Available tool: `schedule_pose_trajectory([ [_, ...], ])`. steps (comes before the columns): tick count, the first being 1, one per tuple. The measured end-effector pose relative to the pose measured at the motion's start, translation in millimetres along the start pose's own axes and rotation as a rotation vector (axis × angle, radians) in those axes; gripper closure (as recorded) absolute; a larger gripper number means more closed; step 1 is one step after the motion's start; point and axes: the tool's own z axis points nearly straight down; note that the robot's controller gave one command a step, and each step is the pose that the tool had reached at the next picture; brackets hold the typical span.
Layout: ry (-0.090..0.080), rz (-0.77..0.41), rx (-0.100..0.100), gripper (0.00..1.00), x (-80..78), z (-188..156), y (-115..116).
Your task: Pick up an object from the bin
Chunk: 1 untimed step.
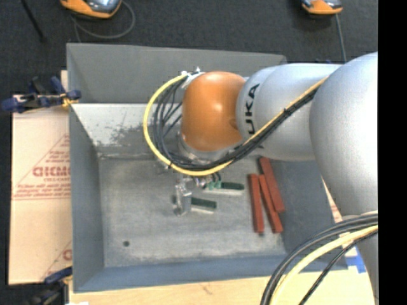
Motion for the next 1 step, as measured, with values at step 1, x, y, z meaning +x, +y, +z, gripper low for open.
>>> schedule_pose_trajectory([
  [1,-0.002,-0.132,0.002,0.0,13.7,40.4,-73.0],
])
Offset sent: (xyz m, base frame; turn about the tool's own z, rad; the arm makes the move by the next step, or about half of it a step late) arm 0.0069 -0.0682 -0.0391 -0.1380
